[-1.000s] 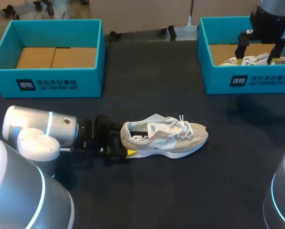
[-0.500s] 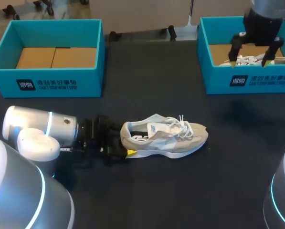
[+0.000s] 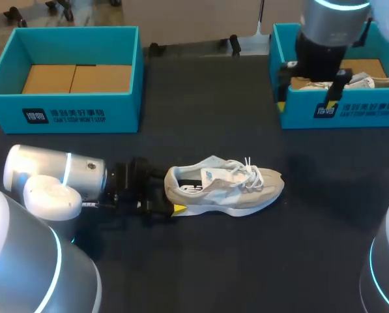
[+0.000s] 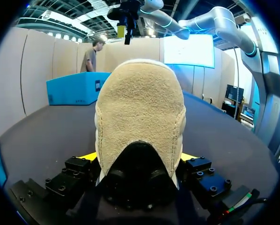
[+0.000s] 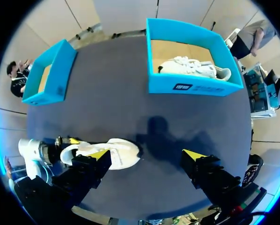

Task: Take the shoe out of the shoebox, open the shoe tongue, remove and reinsert the insole, then place the shoe into the shoebox

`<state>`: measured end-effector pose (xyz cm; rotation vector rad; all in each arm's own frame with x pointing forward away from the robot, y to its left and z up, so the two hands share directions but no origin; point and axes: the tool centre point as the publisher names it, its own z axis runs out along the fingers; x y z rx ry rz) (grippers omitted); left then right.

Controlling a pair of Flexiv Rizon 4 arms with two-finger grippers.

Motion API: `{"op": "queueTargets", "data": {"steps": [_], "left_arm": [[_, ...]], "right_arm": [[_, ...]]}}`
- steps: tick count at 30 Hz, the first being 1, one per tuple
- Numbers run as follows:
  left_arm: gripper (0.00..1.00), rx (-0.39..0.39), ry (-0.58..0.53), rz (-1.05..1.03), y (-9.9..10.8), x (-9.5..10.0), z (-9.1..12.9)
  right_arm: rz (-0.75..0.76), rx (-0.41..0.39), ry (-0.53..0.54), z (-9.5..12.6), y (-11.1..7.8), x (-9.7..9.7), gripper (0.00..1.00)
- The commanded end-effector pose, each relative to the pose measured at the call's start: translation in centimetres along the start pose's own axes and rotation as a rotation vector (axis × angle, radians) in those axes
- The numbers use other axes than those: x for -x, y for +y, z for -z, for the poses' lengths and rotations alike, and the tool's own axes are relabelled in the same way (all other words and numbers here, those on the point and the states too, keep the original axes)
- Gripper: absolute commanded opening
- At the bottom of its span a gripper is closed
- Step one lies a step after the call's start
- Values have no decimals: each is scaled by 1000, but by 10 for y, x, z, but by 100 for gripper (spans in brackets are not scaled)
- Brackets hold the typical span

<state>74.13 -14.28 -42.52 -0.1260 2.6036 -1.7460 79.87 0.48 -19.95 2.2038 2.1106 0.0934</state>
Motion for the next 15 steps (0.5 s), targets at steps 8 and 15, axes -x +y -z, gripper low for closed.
{"op": "queueTargets", "data": {"steps": [8, 15], "left_arm": [[0, 3, 2, 0, 0, -1, -2], [0, 3, 2, 0, 0, -1, -2]], "right_arm": [[-21, 51, -62, -9, -36, -68, 100], [6, 40, -64, -19, -60, -106, 100]]}}
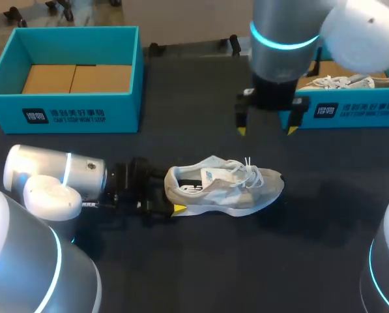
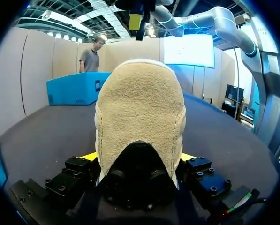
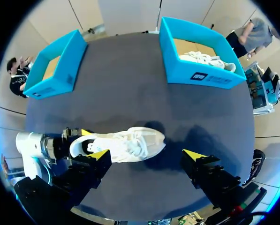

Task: Take the shoe out of the shoebox, open the shoe tongue, remove and reinsert the insole, then place the shoe into the shoebox

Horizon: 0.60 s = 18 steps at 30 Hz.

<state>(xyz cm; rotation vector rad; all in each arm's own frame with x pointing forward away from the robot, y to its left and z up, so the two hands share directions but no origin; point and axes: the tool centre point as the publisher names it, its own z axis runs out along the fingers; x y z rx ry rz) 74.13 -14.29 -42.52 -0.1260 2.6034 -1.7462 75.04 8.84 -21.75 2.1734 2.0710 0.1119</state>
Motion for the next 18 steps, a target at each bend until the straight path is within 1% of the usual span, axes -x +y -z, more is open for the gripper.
{"op": "queueTargets", "data": {"steps": [1, 18], "left_arm": [[0, 3, 2, 0, 0, -1, -2], [0, 3, 2, 0, 0, -1, -2]], "right_arm": [[14, -12, -41, -7, -9, -26, 100], [14, -12, -41, -7, -9, -26, 100]]}}
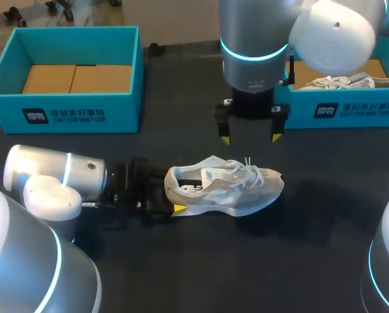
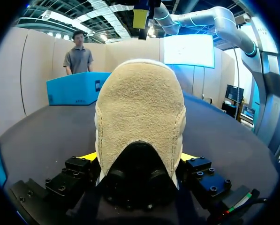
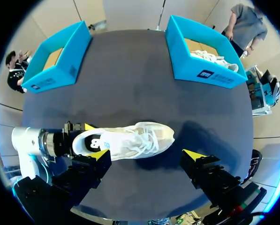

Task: Take the shoe out of the shoebox, open the shoe tongue, remove and reinsert the insole, then place the shoe into the shoebox

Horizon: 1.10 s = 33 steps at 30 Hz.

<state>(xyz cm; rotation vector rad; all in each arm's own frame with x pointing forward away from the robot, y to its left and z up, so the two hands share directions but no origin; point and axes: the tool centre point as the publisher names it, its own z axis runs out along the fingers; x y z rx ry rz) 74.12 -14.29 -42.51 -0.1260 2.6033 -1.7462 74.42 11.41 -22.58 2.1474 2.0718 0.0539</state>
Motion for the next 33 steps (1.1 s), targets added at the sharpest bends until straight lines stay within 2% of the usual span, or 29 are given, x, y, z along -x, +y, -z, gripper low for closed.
{"op": "queueTargets", "data": {"steps": [1, 5, 10, 13, 21, 33], "left_arm": [[0, 3, 2, 0, 0, -1, -2], [0, 3, 2, 0, 0, -1, -2], [0, 3, 2, 0, 0, -1, -2], [0, 3, 2, 0, 0, -1, -2], [0, 3, 2, 0, 0, -1, -2], [0, 3, 2, 0, 0, -1, -2]], "right_arm": [[-2, 0, -1, -1, 0, -1, 100], [-6, 12, -39, -5, -1, -5, 100], [4, 17, -108, -13, -3, -24, 100], [-3, 28, -94, -19, -5, -33, 100], [-7, 14, -165, -29, -10, -53, 100], [8, 31, -212, -48, -20, -79, 100]]}}
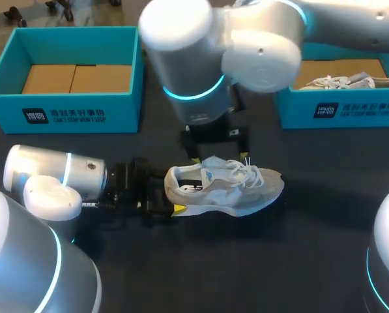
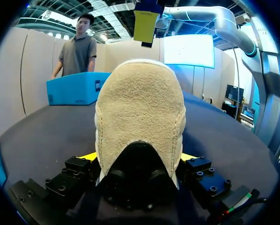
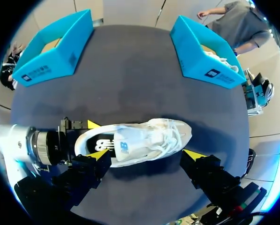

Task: Take the shoe out of the shoebox, open the shoe tongue, remove and reinsert the insole, then place the shoe into the shoebox

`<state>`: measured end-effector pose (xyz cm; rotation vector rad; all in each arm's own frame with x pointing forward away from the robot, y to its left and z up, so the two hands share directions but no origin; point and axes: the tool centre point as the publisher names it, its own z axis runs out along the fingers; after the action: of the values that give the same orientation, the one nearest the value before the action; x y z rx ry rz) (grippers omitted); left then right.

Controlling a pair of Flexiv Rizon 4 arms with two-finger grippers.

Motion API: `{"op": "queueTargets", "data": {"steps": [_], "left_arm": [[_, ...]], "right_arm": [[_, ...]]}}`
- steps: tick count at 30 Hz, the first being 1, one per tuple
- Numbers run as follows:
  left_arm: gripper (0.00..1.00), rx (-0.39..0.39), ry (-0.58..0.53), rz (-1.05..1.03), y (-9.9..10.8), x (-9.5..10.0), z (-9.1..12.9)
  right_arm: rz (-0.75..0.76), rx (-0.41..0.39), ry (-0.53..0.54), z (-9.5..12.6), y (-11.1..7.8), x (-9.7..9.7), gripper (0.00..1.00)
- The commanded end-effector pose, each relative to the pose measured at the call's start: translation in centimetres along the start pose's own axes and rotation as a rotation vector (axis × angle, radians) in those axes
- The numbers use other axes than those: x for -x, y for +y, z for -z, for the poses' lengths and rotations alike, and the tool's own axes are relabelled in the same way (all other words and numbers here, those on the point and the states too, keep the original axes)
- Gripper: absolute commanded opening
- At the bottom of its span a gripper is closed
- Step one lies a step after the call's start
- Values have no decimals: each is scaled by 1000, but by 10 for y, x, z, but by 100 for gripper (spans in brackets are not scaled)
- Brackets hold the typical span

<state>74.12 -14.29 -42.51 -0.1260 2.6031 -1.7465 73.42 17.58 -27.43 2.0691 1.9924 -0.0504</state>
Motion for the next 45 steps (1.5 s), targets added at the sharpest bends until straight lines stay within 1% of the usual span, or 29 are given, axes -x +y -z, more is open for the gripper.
{"op": "queueTargets", "data": {"steps": [1, 10, 19, 25, 31, 35, 39, 42, 45], "left_arm": [[0, 3, 2, 0, 0, -1, -2], [0, 3, 2, 0, 0, -1, -2], [0, 3, 2, 0, 0, -1, -2], [0, 3, 2, 0, 0, -1, -2], [0, 3, 2, 0, 0, -1, -2], [0, 3, 2, 0, 0, -1, -2], [0, 3, 2, 0, 0, -1, -2], [0, 3, 2, 0, 0, -1, -2], [0, 3, 2, 0, 0, -1, -2]], "right_arm": [[4, 0, -87, -7, -2, -16, 100], [6, 0, -98, -21, -7, -24, 100], [36, -24, -59, -31, -11, -37, 100], [49, -37, -54, -44, -13, -43, 100], [59, -42, -85, -55, -11, -40, 100], [65, -48, -103, -67, -11, -36, 100], [72, -52, -154, -77, -10, -35, 100], [62, -49, -186, -84, -10, -30, 100], [52, -42, -218, -87, -10, -25, 100]]}}
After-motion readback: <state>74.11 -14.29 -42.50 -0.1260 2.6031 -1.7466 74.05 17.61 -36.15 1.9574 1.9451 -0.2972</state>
